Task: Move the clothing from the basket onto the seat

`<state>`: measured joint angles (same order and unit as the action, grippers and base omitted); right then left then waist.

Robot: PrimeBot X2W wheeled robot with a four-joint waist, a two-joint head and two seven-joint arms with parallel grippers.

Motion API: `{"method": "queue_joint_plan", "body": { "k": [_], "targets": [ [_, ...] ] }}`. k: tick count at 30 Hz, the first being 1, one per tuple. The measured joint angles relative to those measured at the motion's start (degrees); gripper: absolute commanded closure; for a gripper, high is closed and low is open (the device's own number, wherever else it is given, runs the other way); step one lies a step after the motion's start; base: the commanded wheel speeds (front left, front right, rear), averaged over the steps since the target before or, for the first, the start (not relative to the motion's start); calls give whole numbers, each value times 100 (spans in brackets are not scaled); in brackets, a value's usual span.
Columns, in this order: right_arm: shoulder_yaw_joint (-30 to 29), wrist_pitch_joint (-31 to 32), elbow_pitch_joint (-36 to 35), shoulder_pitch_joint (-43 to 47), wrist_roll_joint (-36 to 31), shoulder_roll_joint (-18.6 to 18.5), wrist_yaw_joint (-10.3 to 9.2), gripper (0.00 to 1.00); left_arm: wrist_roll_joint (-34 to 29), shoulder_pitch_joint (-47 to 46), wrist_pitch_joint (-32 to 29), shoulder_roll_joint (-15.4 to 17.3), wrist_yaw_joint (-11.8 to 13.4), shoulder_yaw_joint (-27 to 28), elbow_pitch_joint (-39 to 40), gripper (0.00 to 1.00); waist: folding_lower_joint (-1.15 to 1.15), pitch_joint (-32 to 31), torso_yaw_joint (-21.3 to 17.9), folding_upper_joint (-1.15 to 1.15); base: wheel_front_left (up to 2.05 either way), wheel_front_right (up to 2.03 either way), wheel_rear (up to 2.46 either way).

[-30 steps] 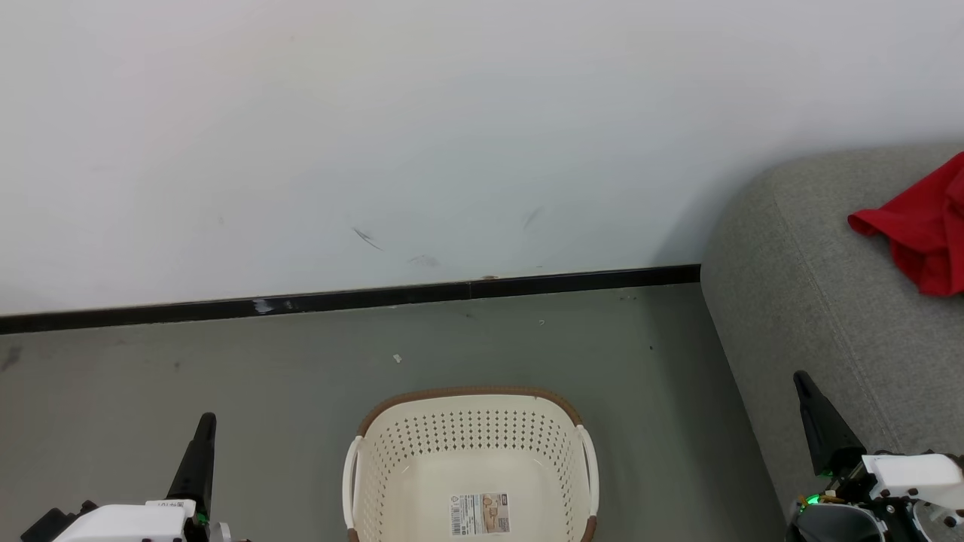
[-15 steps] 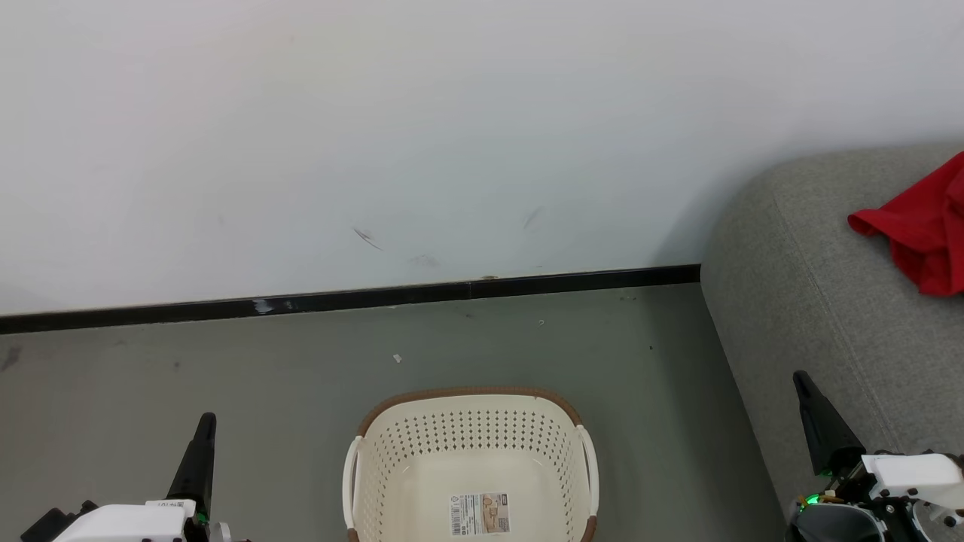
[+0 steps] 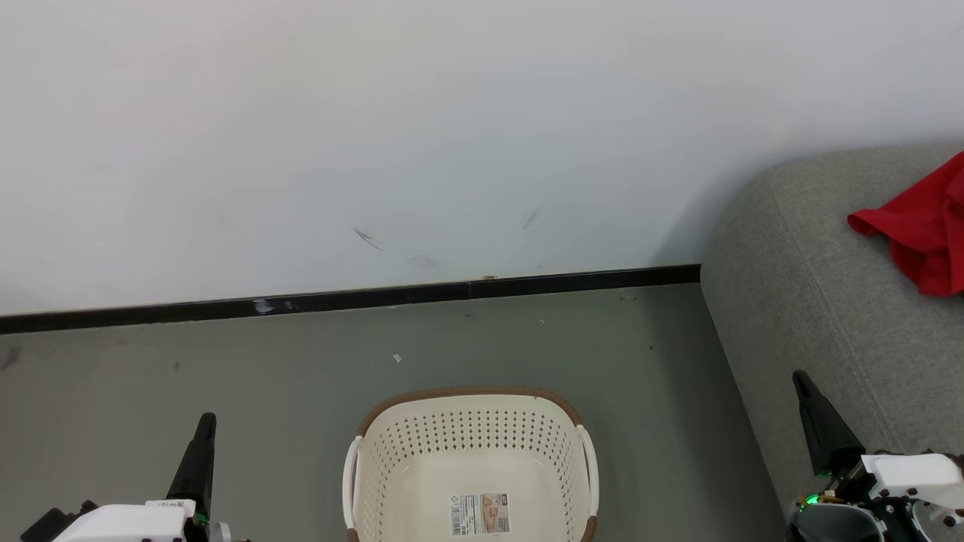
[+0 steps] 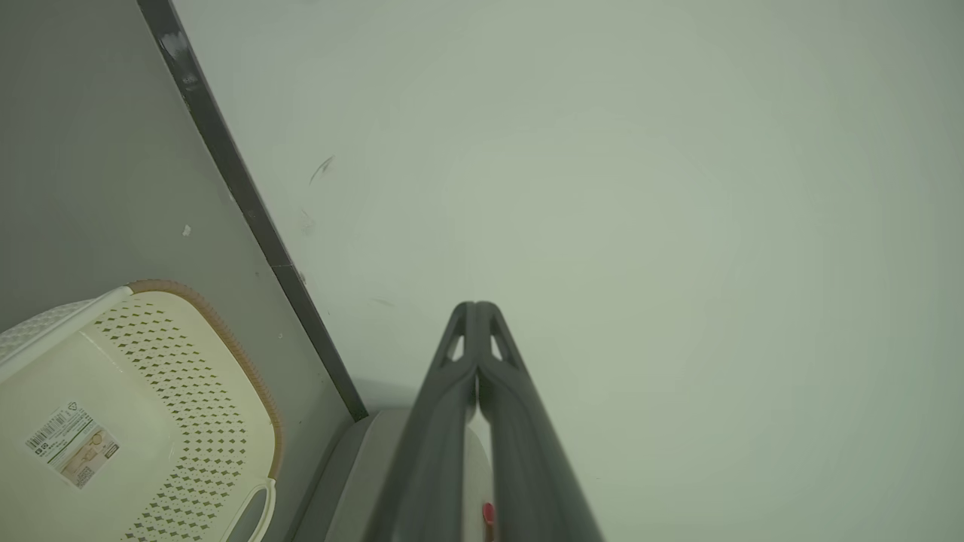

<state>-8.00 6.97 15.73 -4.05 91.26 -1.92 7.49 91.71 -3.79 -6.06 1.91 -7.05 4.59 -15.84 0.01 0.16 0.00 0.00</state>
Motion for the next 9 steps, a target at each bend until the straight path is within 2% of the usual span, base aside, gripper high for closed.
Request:
{"method": "queue_joint_plan", "body": {
  "k": [9],
  "targets": [
    [1,0,-1,0,0,0,0,100,0,0,0,0,0,0,1,100,0,0,0,0,0,0,0]
  ]
}}
